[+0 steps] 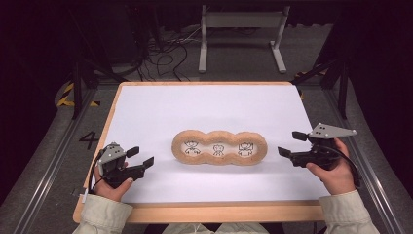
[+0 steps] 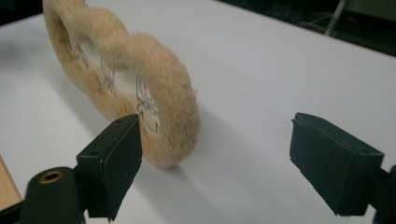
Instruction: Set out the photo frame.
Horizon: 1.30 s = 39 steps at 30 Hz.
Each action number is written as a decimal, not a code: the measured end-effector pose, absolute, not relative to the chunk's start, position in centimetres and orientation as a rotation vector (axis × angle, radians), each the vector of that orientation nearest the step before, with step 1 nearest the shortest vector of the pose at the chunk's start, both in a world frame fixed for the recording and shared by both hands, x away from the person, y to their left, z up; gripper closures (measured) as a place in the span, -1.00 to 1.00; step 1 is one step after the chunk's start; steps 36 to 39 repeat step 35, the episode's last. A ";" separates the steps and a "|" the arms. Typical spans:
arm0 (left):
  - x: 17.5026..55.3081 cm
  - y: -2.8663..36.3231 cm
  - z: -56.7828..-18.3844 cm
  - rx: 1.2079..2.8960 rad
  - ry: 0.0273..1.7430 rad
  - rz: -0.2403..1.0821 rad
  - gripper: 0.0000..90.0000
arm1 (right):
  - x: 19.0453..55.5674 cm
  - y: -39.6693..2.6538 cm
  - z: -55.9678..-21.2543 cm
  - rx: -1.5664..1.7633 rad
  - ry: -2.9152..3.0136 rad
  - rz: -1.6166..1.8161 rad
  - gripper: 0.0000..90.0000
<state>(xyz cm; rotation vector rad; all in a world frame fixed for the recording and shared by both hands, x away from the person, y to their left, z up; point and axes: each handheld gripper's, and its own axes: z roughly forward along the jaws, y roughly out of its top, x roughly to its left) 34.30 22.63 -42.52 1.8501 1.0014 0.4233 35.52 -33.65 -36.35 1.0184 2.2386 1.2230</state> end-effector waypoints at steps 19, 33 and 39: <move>35.6 23.0 -44.5 1.923 1.009 0.446 -0.39 | 36.3 -36.1 -43.0 1.123 2.211 1.193 -0.59; 36.0 22.8 -45.1 1.965 1.060 0.423 -0.39 | 36.8 -36.0 -44.6 1.179 2.231 1.141 -0.59; 36.0 22.8 -45.2 1.967 1.072 0.427 -0.40 | 36.8 -36.0 -44.6 1.183 2.226 1.143 -0.59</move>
